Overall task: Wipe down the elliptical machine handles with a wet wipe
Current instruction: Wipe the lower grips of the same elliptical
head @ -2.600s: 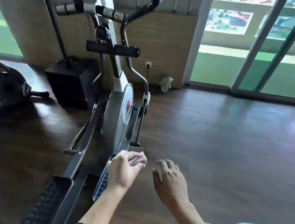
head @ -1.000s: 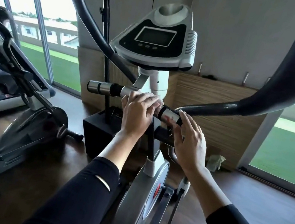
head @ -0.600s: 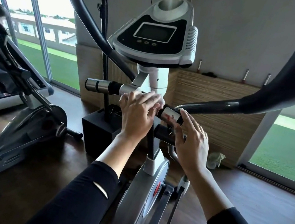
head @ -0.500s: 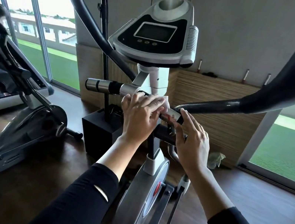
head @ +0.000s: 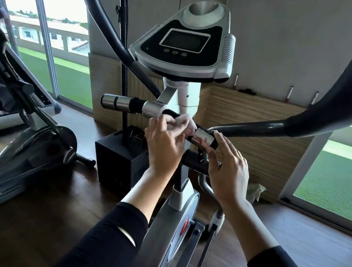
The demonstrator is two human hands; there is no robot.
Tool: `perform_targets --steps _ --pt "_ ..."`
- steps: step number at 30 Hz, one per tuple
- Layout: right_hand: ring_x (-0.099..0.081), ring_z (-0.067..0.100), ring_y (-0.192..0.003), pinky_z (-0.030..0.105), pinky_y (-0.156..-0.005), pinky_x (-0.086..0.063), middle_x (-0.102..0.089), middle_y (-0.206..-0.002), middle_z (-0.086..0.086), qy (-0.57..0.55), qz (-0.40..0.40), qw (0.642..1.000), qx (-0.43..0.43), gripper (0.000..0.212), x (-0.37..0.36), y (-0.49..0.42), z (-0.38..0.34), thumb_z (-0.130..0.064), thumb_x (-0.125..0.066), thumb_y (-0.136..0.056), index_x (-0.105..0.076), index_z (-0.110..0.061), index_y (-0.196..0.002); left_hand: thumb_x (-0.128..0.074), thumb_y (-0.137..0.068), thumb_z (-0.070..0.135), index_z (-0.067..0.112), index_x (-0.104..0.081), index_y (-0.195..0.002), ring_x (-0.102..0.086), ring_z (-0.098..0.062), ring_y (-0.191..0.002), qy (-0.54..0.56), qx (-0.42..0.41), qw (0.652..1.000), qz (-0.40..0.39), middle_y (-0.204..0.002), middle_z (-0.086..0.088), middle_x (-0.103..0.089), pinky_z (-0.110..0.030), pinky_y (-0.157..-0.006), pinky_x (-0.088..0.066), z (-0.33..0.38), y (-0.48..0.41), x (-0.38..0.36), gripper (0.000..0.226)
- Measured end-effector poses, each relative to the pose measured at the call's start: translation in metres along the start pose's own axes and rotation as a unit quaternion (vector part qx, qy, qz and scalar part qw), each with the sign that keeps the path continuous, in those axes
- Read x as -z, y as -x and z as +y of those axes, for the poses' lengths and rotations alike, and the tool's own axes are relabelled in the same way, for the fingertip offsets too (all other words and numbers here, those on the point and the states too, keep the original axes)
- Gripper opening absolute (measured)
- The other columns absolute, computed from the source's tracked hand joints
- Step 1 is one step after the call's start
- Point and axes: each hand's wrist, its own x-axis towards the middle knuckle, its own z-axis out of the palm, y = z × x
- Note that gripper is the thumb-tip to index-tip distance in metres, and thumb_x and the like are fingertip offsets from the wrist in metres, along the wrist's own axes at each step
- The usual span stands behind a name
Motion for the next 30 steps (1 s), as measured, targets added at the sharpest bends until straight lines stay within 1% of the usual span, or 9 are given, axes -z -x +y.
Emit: perform_targets --steps 2,4,8,12,15,20,24,28,30 --pt "-0.054 0.016 -0.125 0.034 -0.1 -0.039 -0.055 -0.139 -0.004 -0.002 0.002 1.0 0.0 0.044 0.0 0.0 0.0 -0.029 -0.056 -0.096 -0.051 -0.022 -0.139 -0.07 -0.083 0.012 0.012 -0.073 -0.108 -0.054 -0.025 -0.088 0.035 0.007 0.999 0.01 -0.093 -0.006 -0.058 -0.039 -0.083 -0.048 -0.002 0.001 -0.001 0.025" --pt "-0.054 0.016 -0.124 0.036 -0.101 -0.041 -0.055 -0.139 -0.004 -0.001 0.002 1.0 0.001 0.044 0.0 -0.001 0.001 -0.029 -0.057 -0.096 -0.051 -0.022 -0.138 -0.072 -0.082 0.009 0.008 -0.074 -0.104 -0.055 -0.023 -0.082 0.053 0.055 0.996 0.044 -0.086 -0.006 -0.058 -0.038 -0.081 -0.051 -0.007 -0.002 -0.003 0.022" --pt "-0.055 0.016 -0.123 0.034 -0.099 -0.041 -0.055 -0.139 -0.005 -0.004 0.004 1.0 0.004 0.043 -0.001 0.0 0.001 -0.034 -0.052 -0.097 -0.051 -0.022 -0.138 -0.074 -0.081 0.007 0.004 -0.075 -0.101 -0.054 -0.011 -0.079 0.103 0.066 0.991 0.053 -0.085 0.0 -0.056 -0.009 -0.082 -0.044 0.007 0.007 -0.002 0.021" --pt "-0.055 0.016 -0.123 0.031 -0.097 -0.039 -0.055 -0.138 -0.005 -0.003 0.006 1.0 0.01 0.046 -0.002 0.0 0.002 -0.038 -0.048 -0.095 -0.051 -0.023 -0.138 -0.076 -0.076 0.004 0.004 -0.074 -0.102 -0.056 -0.008 -0.08 0.14 0.106 0.982 0.073 -0.085 -0.009 -0.067 -0.006 -0.081 -0.043 0.007 0.006 -0.003 0.026" --pt "-0.055 0.016 -0.123 0.027 -0.095 -0.037 -0.055 -0.139 -0.006 -0.003 0.004 1.0 0.008 0.045 -0.002 0.0 0.003 -0.037 -0.048 -0.096 -0.051 -0.023 -0.138 -0.075 -0.076 0.0 0.006 -0.075 -0.103 -0.049 0.005 -0.077 0.134 0.142 0.977 0.089 -0.087 -0.012 -0.071 0.001 -0.082 -0.038 0.007 0.002 -0.004 0.028" --pt "-0.057 0.018 -0.121 0.034 -0.095 -0.044 -0.056 -0.138 -0.005 -0.007 0.007 1.0 0.013 0.045 -0.003 0.0 0.003 -0.037 -0.047 -0.096 -0.051 -0.022 -0.138 -0.078 -0.074 0.003 0.004 -0.075 -0.1 -0.058 0.004 -0.076 0.176 0.132 0.973 0.069 -0.086 -0.007 -0.069 -0.007 -0.077 -0.046 0.015 0.013 -0.003 0.027" --pt "-0.06 0.02 -0.117 0.039 -0.093 -0.049 -0.057 -0.136 -0.004 -0.016 0.008 1.0 0.013 0.044 0.0 0.0 0.002 -0.036 -0.051 -0.096 -0.052 -0.022 -0.137 -0.077 -0.073 0.002 0.005 -0.074 -0.097 -0.068 -0.017 -0.077 0.175 0.168 0.966 0.092 -0.084 -0.008 -0.072 -0.033 -0.075 -0.057 0.005 0.006 -0.005 0.024" --pt "-0.06 0.02 -0.117 0.037 -0.092 -0.048 -0.057 -0.137 -0.004 -0.014 0.005 1.0 0.013 0.044 -0.001 0.0 0.001 -0.037 -0.049 -0.096 -0.051 -0.023 -0.138 -0.076 -0.072 -0.002 0.005 -0.071 -0.093 -0.068 -0.015 -0.077 0.213 0.177 0.958 0.073 -0.086 -0.007 -0.07 -0.03 -0.075 -0.058 0.011 0.017 -0.008 0.022" --pt "-0.061 0.021 -0.116 0.04 -0.092 -0.05 -0.058 -0.136 -0.003 -0.019 0.007 1.0 0.015 0.044 0.0 0.0 0.001 -0.037 -0.049 -0.096 -0.051 -0.022 -0.138 -0.076 -0.071 -0.003 0.006 -0.07 -0.09 -0.067 -0.01 -0.075 0.235 0.191 0.949 0.083 -0.085 -0.004 -0.069 -0.022 -0.074 -0.056 0.012 0.015 -0.007 0.021"
